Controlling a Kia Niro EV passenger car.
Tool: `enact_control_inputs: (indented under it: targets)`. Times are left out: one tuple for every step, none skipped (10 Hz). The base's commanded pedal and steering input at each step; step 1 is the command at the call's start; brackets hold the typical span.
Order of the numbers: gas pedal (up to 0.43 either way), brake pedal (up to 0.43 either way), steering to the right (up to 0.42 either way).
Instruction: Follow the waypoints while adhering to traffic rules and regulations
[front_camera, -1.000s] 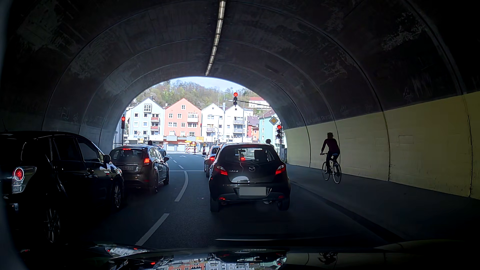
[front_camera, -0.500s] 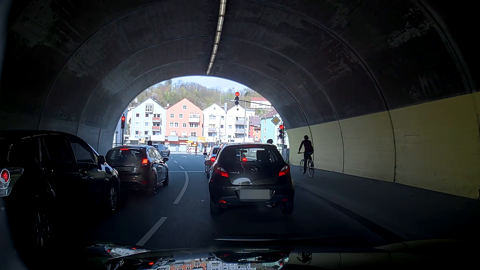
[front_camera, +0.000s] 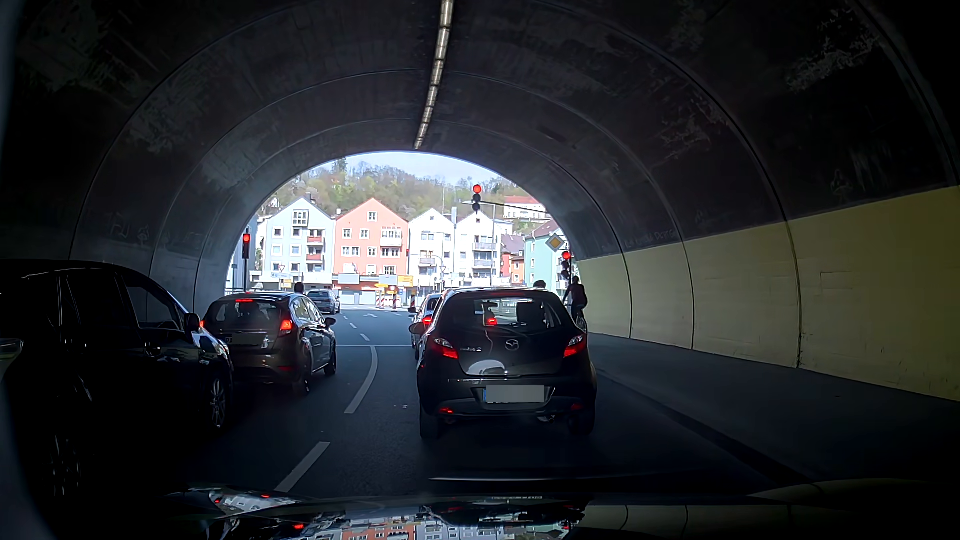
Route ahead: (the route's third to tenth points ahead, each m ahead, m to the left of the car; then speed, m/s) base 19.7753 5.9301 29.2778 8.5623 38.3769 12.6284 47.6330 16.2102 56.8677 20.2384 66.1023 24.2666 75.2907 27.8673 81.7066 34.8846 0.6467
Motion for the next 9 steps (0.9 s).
enact_control_inputs:
  targets:
    - [0.000, 0.018, -0.072]
    - [0.000, 0.030, -0.071]
    - [0.000, 0.043, -0.072]
    - [0.000, 0.061, -0.071]
    - [0.000, 0.091, -0.071]
    - [0.000, 0.104, -0.071]
    - [0.000, 0.110, -0.071]
    - [0.000, 0.128, -0.071]
    - [0.000, 0.152, -0.071]
